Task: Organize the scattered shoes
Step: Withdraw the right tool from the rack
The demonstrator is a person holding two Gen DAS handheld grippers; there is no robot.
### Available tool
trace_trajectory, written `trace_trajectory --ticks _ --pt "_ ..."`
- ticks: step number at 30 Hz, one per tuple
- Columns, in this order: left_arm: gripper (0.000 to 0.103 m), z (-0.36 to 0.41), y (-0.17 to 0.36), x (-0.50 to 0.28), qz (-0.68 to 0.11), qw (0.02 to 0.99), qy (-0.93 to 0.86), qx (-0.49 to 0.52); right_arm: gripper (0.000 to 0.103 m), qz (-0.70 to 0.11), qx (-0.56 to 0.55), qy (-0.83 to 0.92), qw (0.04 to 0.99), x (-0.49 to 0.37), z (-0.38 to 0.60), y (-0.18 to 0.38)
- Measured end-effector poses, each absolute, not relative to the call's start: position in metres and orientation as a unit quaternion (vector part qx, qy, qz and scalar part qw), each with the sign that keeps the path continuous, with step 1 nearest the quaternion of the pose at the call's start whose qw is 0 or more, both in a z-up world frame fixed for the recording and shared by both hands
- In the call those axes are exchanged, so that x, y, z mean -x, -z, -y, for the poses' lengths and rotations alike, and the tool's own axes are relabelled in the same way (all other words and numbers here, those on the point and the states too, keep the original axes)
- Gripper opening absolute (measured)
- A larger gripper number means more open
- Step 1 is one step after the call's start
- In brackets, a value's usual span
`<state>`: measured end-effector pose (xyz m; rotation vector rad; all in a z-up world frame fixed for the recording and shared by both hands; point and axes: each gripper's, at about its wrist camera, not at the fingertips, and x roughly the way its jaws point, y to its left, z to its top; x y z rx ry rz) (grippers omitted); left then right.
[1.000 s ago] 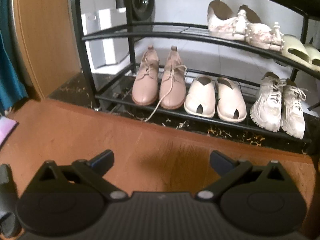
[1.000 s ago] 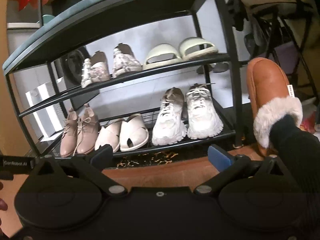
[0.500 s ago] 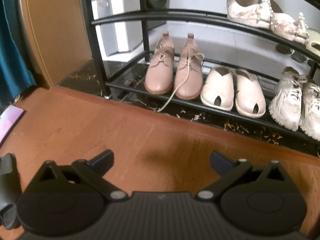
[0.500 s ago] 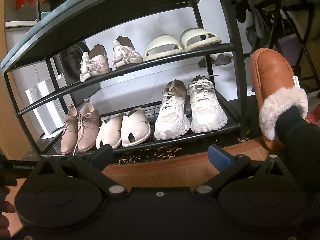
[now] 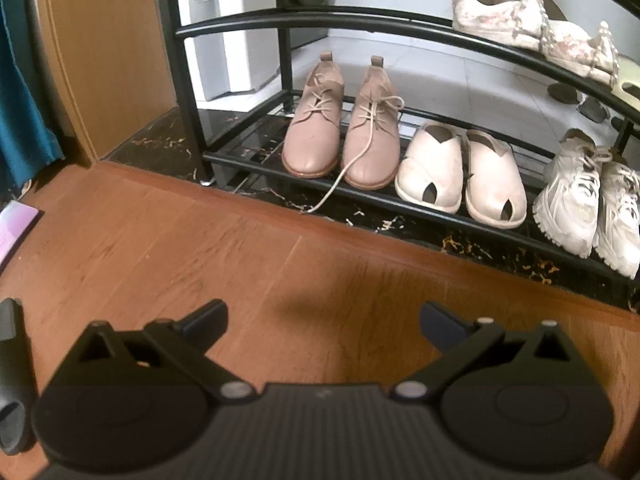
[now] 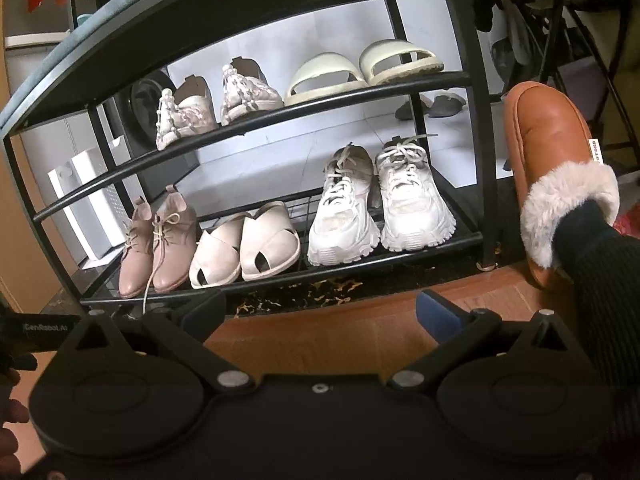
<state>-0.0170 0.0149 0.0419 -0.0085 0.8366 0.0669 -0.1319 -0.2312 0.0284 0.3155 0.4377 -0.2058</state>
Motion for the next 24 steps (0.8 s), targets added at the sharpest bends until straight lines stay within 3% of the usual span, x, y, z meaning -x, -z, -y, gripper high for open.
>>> trace_trajectory --ticks 24 --pt "0.102 -0.0215 -0.0405 0.0074 -0.417 0.907 -0.054 0.015 0.103 -0.225 -0.155 0.105 0.956 0.1257 0.2324 -0.0208"
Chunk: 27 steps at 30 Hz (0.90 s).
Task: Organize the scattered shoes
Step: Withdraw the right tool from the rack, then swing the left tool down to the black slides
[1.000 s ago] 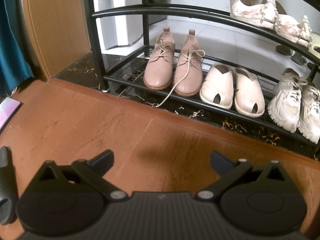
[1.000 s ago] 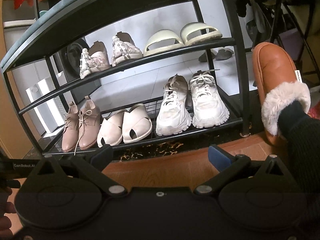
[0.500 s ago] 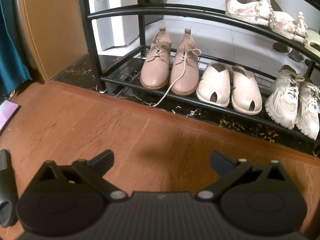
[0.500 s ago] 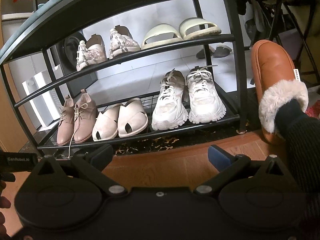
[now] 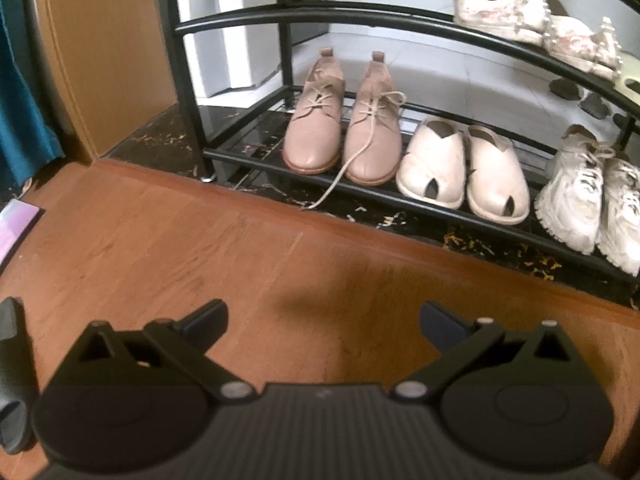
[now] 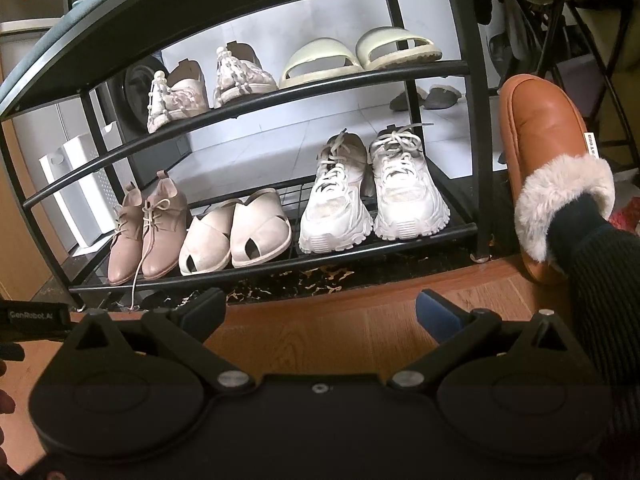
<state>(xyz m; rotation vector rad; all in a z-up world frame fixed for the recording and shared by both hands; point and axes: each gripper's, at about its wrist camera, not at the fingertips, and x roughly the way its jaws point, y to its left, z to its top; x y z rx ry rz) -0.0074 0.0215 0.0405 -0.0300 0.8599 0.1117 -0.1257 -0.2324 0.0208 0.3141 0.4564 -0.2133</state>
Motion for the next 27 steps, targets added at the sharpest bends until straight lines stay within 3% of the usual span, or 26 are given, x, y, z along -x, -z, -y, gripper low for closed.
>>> trace_trajectory --ticks 3,10,16,21,27 --pt "0.102 -0.039 -0.045 0.005 -0.412 0.907 -0.071 0.05 0.103 -0.213 -0.168 0.109 0.956 0.127 0.236 -0.019" --pt "0.102 -0.105 -0.09 0.013 -0.299 0.933 -0.197 0.035 0.103 -0.166 -0.241 0.107 0.95 0.137 0.25 -0.018" --pt "0.102 -0.219 -0.085 0.029 -0.304 0.903 -0.292 0.086 0.103 -0.179 -0.316 0.051 0.931 0.136 0.255 -0.011" --pt "0.102 -0.308 -0.037 0.073 -0.35 0.84 -0.377 0.172 0.103 -0.191 -0.294 -0.007 0.936 0.134 0.232 -0.01" --pt "0.101 -0.365 0.011 0.109 -0.38 0.784 -0.446 0.205 0.103 -0.226 -0.308 -0.071 0.922 0.132 0.205 -0.006"
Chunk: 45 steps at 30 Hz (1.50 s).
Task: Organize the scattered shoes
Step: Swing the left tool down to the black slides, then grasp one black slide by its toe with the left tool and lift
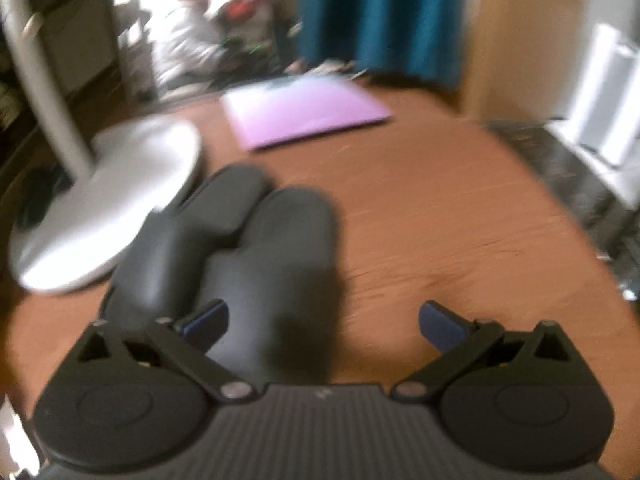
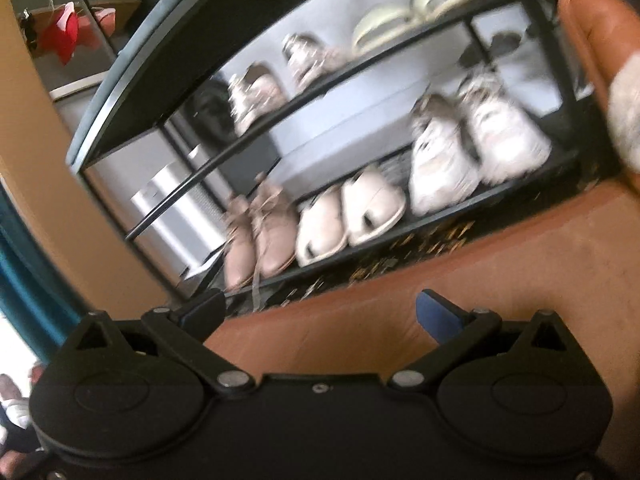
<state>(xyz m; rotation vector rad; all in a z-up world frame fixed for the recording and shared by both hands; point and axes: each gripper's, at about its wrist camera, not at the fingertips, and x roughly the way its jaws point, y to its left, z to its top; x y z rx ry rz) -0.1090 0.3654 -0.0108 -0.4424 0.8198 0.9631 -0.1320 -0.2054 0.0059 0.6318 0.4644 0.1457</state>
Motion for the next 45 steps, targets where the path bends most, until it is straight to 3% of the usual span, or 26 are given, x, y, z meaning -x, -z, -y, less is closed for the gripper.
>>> trace_trajectory --ticks 15,27,33,41,45 --pt "0.102 -0.386 0.052 0.09 -0.41 0.772 -0.47 0.125 0.103 -0.295 -0.273 -0.135 0.906 0.128 0.164 0.006" --pt "0.103 -0.391 0.055 0.089 -0.408 0.773 -0.469 0.129 0.103 -0.311 -0.262 -0.132 0.904 0.123 0.162 0.018" --pt "0.103 -0.406 0.051 0.112 -0.383 0.797 -0.43 0.181 0.103 -0.309 -0.271 -0.128 0.903 0.123 0.166 0.017" --pt "0.103 -0.452 0.05 0.164 -0.298 0.79 -0.375 0.383 0.103 -0.312 -0.28 -0.128 0.899 0.121 0.169 0.018" --pt "0.103 -0.453 0.051 0.155 -0.321 0.792 -0.369 0.366 0.103 -0.313 -0.283 -0.131 0.897 0.12 0.169 0.018"
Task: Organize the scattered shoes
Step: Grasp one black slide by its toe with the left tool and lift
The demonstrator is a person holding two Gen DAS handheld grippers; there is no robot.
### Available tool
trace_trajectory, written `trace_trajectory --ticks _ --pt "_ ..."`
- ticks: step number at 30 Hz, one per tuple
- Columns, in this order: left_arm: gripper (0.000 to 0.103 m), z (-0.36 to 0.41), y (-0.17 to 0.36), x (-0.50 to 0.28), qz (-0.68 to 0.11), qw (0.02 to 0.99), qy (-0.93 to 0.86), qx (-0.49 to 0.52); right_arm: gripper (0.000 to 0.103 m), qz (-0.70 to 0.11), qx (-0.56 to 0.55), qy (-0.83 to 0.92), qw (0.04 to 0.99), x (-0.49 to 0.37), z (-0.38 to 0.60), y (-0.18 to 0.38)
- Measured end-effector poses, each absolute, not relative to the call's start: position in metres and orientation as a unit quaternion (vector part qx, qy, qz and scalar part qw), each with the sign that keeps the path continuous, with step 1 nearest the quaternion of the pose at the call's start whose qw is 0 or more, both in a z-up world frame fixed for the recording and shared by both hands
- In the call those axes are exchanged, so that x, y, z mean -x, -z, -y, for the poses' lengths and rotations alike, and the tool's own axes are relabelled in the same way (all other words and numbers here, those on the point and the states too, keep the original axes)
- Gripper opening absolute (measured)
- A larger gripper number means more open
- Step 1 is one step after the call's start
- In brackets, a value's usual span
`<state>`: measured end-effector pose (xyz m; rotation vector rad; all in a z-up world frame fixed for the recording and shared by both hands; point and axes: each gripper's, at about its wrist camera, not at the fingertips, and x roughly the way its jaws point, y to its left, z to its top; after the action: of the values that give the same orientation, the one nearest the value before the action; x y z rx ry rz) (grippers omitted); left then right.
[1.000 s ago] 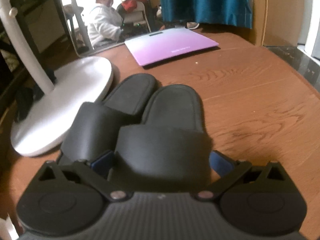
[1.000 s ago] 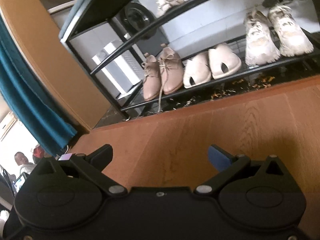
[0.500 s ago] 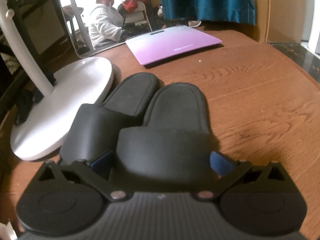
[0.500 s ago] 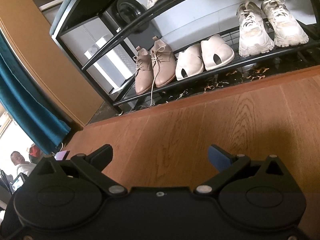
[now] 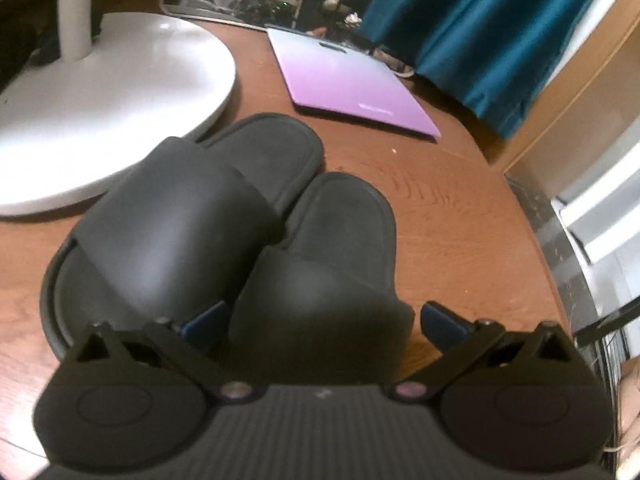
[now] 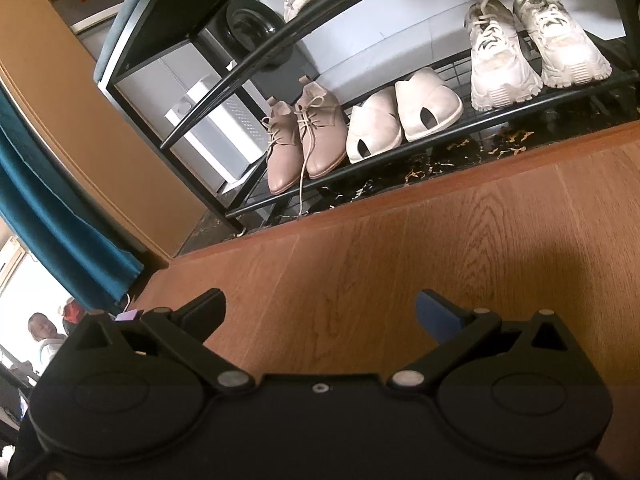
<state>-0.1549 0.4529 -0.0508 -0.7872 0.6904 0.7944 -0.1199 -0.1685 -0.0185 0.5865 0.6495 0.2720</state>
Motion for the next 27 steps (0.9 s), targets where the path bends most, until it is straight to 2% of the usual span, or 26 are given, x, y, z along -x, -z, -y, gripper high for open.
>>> trace_trajectory --ticks 2,10,23,27 --pt "0.103 -0.446 0.054 0.141 -0.349 0.792 -0.379 0.327 0.103 -0.315 -0.282 -0.131 0.897 0.12 0.168 0.018" --pt "0.102 -0.433 0.055 0.132 -0.334 0.792 -0.405 0.311 0.103 -0.312 -0.284 -0.128 0.897 0.119 0.171 0.017" --pt "0.087 -0.406 0.053 0.12 -0.325 0.823 -0.318 0.341 0.103 -0.306 -0.292 -0.118 0.898 0.118 0.175 0.017" --pt "0.087 -0.394 0.053 0.107 -0.328 0.827 -0.3 0.345 0.103 -0.304 -0.297 -0.116 0.898 0.118 0.178 0.016"
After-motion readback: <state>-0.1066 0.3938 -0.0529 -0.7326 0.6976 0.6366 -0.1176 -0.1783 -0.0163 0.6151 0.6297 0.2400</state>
